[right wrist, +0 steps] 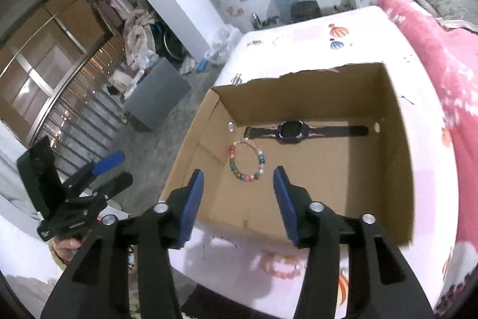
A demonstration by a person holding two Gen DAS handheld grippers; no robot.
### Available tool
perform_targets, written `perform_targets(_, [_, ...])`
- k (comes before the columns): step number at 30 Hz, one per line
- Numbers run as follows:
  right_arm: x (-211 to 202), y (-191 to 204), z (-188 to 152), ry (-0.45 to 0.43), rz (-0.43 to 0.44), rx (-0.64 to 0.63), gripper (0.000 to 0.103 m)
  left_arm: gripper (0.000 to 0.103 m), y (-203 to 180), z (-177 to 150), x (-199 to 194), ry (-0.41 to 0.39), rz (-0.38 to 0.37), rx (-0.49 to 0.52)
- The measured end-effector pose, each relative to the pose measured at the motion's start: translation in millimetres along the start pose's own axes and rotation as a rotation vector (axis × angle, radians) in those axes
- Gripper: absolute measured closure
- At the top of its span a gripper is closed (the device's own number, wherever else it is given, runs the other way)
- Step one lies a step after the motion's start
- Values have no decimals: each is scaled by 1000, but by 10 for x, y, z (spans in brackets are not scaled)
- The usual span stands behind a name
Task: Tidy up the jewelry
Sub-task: 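Open both tools to drop the bracelet into the box, then withdraw both tools toward the peach bead bracelet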
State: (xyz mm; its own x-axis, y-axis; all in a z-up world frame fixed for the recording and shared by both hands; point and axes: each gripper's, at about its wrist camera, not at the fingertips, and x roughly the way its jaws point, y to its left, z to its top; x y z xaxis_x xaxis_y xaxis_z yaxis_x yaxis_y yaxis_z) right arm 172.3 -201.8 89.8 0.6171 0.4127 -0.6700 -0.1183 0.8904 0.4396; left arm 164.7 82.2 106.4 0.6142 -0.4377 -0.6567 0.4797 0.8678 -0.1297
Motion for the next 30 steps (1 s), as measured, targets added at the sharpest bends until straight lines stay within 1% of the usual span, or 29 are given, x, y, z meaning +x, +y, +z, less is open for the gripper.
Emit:
perform_targets(3, [-118, 10, -319, -18, -20, -3, 44, 25, -16, -241, -23, 45, 9, -16])
perform_targets(4, [-153, -1, -406, -21, -31, -1, 39, 24, -33, -342, 3, 68, 10, -20])
perform_targets(7, [-185, -18, -729, -19, -83, 9, 32, 23, -107, -598, 147, 143, 20, -18])
perform_targets(9, [-136, -47, -956, -1, -147, 13, 30, 22, -166, -775, 268, 194, 32, -19])
perform_targets(11, [-89, -70, -1111, 20, -201, 19, 26, 22, -187, -914, 352, 217, 40, -21])
perform_targets(14, [8, -102, -1344, 56, -330, 26, 24, 22, -235, -1094, 540, 251, 54, -23])
perform_targets(15, [20, -109, -1383, 61, -355, 23, 23, 22, -250, -1138, 614, 264, 58, -20])
perform_targets(17, [40, -106, -1471, 62, -423, 2, 16, 21, -271, -1204, 746, 291, 78, -6])
perform_targets(18, [36, -97, -1505, 57, -457, -13, 15, 21, -286, -1230, 801, 302, 85, 3])
perform_targets(20, [13, -92, -1566, 46, -495, -30, 11, 21, -305, -1261, 901, 323, 97, 16])
perform_targets(21, [-1, -102, -1585, 38, -512, -35, 11, 22, -310, -1280, 935, 330, 102, 20])
perform_targets(24, [-62, -82, -1582, -15, -626, -68, 8, 21, -322, -1312, 1016, 344, 118, 24])
perform_targets(26, [-88, -56, -1548, -43, -675, -91, 7, 19, -338, -1319, 1035, 339, 134, 33])
perform_targets(29, [-167, -11, -1512, -95, -695, -146, 7, 16, -365, -1312, 1055, 333, 145, 40])
perform_targets(30, [-222, 17, -1505, -128, -700, -172, 7, 15, -360, -1316, 1058, 294, 144, 37])
